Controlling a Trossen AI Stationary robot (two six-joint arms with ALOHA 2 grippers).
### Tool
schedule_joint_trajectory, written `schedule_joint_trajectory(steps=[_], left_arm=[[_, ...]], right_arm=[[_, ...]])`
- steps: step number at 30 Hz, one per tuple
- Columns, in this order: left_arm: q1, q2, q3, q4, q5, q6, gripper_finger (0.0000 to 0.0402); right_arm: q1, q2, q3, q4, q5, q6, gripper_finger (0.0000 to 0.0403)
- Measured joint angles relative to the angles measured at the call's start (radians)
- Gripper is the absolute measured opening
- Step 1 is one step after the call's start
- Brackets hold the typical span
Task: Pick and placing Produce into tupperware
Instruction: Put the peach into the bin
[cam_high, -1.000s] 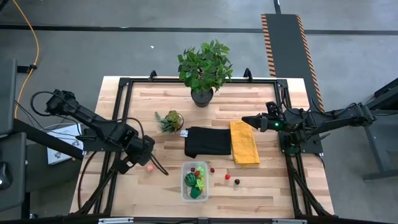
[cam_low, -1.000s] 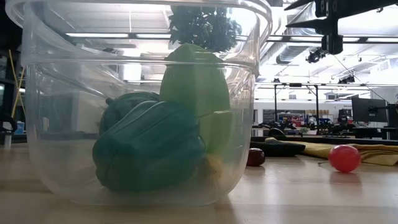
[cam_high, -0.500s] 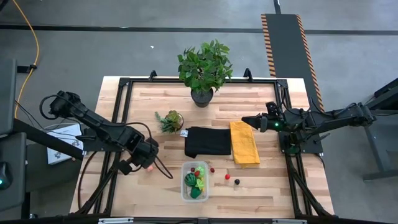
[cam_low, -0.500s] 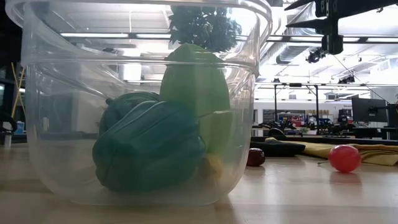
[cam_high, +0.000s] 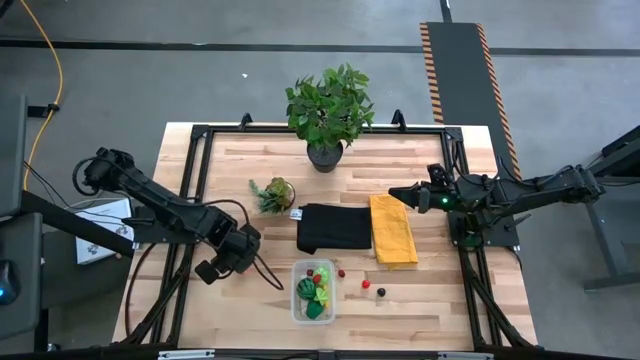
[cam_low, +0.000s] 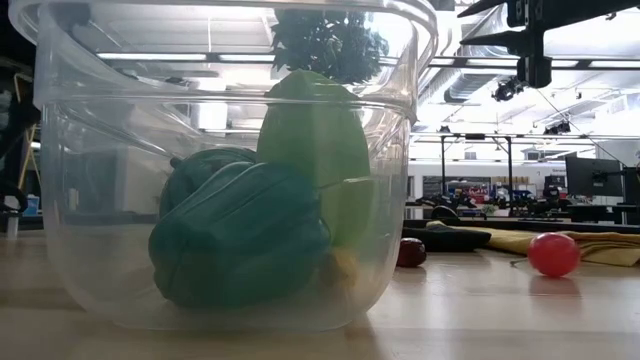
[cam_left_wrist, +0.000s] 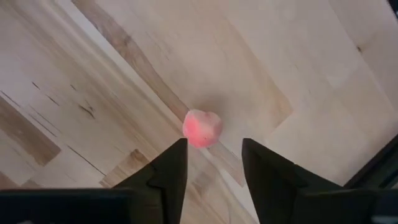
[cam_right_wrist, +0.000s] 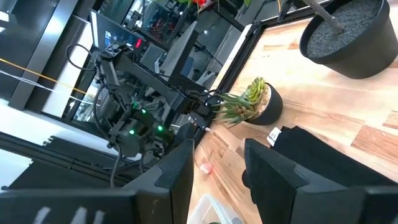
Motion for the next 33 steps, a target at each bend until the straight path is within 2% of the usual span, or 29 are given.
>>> schedule_joint_trajectory(steps=[15,33], left_arm=[[0.0,0.144,-0.001,0.025,-0.001,-0.018,0.0161],[0.0,0.178,-0.001,0.065,0.001,-0.018,0.0161]], right_arm=[[0.0,0.0,0.0,-0.002,-0.003,0.0,0.0133],[0.0,0.0,0.0,-0.002,-0.009,-0.008,0.0133]])
